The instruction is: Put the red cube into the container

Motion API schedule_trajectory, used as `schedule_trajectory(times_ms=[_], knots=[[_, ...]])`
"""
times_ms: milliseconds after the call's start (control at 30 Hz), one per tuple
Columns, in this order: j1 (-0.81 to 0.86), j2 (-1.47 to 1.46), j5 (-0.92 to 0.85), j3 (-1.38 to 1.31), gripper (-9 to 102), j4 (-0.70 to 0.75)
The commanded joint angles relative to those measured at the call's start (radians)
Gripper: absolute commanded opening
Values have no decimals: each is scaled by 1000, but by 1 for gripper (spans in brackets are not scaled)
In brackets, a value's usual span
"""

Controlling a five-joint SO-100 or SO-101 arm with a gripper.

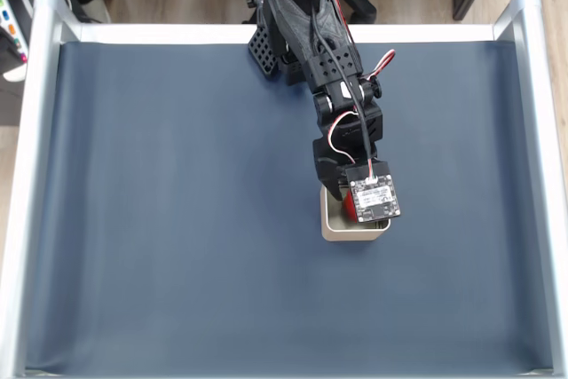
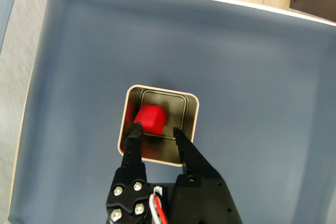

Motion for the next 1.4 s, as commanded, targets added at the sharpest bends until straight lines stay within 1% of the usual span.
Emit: schedule_trajectory(times_ms=[0,333,400,600,800,967,1200,1367], knots=[[-6,21,15,-5,21,-15],[-6,38,23,-3,21,-21],[-9,48,23,-8,19,-23],[-25,103,17,-18,0,-40],[-21,186,11,-25,0,-61],[31,308,-29,-2,0,-61],[160,526,-120,161,0,-89],[232,707,-140,327,0,-101]])
